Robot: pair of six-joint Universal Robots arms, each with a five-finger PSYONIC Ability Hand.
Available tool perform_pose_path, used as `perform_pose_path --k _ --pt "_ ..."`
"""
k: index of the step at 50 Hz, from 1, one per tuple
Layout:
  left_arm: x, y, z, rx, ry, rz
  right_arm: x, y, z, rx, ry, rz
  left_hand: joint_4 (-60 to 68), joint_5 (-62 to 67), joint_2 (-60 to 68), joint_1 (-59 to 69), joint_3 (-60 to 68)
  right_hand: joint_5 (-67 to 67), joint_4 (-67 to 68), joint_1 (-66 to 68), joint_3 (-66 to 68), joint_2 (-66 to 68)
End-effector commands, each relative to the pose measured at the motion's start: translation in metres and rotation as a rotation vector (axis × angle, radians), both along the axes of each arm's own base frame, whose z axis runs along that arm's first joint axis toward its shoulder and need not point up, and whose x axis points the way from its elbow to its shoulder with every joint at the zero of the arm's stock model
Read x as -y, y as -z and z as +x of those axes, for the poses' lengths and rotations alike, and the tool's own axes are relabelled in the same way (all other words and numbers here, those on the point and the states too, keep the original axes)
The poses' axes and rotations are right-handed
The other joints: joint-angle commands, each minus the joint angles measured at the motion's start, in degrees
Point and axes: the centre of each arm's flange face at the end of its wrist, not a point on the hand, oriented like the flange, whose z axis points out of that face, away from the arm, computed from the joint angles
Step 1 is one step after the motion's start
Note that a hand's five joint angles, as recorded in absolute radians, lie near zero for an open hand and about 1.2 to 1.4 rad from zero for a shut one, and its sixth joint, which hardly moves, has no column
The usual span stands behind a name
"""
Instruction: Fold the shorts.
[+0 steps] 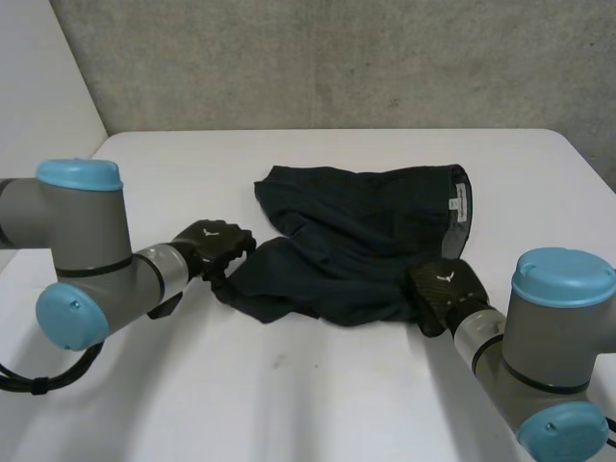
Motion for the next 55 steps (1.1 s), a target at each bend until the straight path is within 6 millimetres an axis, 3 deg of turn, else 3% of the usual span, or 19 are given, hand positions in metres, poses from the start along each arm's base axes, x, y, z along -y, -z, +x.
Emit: perform_pose_path --k 1,5,10,12,15,17,19,22,23,25,26,29,31,36,41,46,49,52,55 --pt "-0.005 0.003 -0.012 -0.008 0.023 0.002 0.007 -0.024 0.000 0.044 0.015 -0.058 10.5 10.9 10.7 10.6 10.8 15.1 12.2 25.5 13.5 13.0" --pt "-0.003 0.009 -0.014 -0.003 0.022 0.009 0.007 -0.043 0.000 0.067 0.015 -0.107 23.0 23.3 23.2 23.1 23.2 15.1 12.2 25.5 13.5 13.0" --pt "-0.004 0.010 -0.014 0.002 -0.001 0.016 0.006 -0.065 0.000 0.074 0.010 -0.146 28.9 29.2 29.1 29.0 29.1 15.1 12.2 25.5 13.5 13.0" --pt "-0.007 0.007 -0.017 -0.006 0.000 0.012 0.005 -0.072 -0.001 0.074 0.008 -0.152 42.8 43.1 43.0 42.9 43.0 15.1 12.2 25.5 13.5 13.0" --pt "-0.008 -0.004 -0.018 -0.018 -0.012 -0.008 0.003 -0.086 -0.001 0.063 0.002 -0.154 45.2 45.5 45.4 45.3 45.4 15.1 12.2 25.5 13.5 13.0" --pt "-0.008 -0.020 -0.015 -0.024 -0.035 -0.048 0.003 -0.092 -0.002 0.046 -0.001 -0.156 45.2 45.5 45.4 45.3 45.4 15.1 12.2 25.5 13.5 13.0" --pt "-0.010 -0.052 -0.006 -0.027 -0.095 -0.128 0.001 -0.105 -0.003 0.015 -0.011 -0.172 45.2 45.5 45.4 45.3 45.4 15.1 12.2 25.5 13.5 13.0" --pt "-0.018 -0.095 0.006 -0.038 -0.170 -0.241 -0.002 -0.134 -0.004 -0.010 -0.029 -0.233 45.2 45.5 45.4 45.3 45.4 15.1 12.2 25.5 13.5 13.0" --pt "-0.027 -0.123 0.011 -0.058 -0.196 -0.313 -0.004 -0.149 -0.004 -0.015 -0.034 -0.263 45.2 45.5 45.4 45.3 45.4 15.1 12.2 25.5 13.5 13.0" --pt "-0.035 -0.145 0.016 -0.073 -0.209 -0.367 -0.007 -0.165 -0.005 -0.018 -0.037 -0.298 45.2 45.5 45.4 45.3 45.4 15.1 12.2 25.5 13.5 13.0" --pt "-0.048 -0.164 0.022 -0.065 -0.213 -0.411 -0.009 -0.184 -0.006 -0.020 -0.037 -0.333 45.2 45.5 45.4 45.3 45.4 15.1 12.2 25.5 13.5 13.0" --pt "-0.073 -0.183 0.033 -0.006 -0.190 -0.450 -0.016 -0.213 -0.011 -0.026 -0.040 -0.363 45.2 45.5 45.4 45.3 45.4 15.1 12.2 25.5 13.5 13.0" --pt "-0.086 -0.184 0.037 0.047 -0.167 -0.456 -0.023 -0.221 -0.014 -0.046 -0.052 -0.337 45.2 45.5 45.4 45.3 45.4 15.1 12.2 25.5 13.5 13.0" --pt "-0.109 -0.161 0.032 0.174 -0.075 -0.433 -0.027 -0.204 -0.017 -0.156 -0.091 -0.208 45.2 45.5 45.4 45.3 45.4 15.1 12.2 25.5 13.5 13.0" --pt "-0.103 -0.118 0.028 0.292 -0.025 -0.361 -0.016 -0.161 -0.009 -0.267 -0.136 -0.084 45.2 45.5 45.4 45.3 45.4 15.1 12.2 25.5 13.5 13.0" --pt "-0.064 -0.072 0.016 0.395 -0.082 -0.326 0.004 -0.120 0.000 -0.297 -0.143 0.004 45.2 45.5 45.4 45.3 45.4 15.1 12.2 25.5 13.5 13.0" --pt "-0.041 -0.064 0.010 0.413 -0.141 -0.358 0.019 -0.111 0.008 -0.283 -0.136 -0.029 45.2 45.5 45.4 45.3 45.4 15.1 12.2 25.5 13.5 13.0" --pt "-0.012 -0.068 -0.002 0.414 -0.192 -0.434 0.044 -0.111 0.015 -0.250 -0.082 -0.122 45.2 45.5 45.4 45.3 45.4 15.1 12.2 25.5 13.5 13.0" --pt "0.018 -0.095 -0.019 0.382 -0.217 -0.583 0.070 -0.131 0.022 -0.207 -0.007 -0.281 45.2 45.5 45.4 45.3 45.4 15.1 12.2 25.5 13.5 13.0"
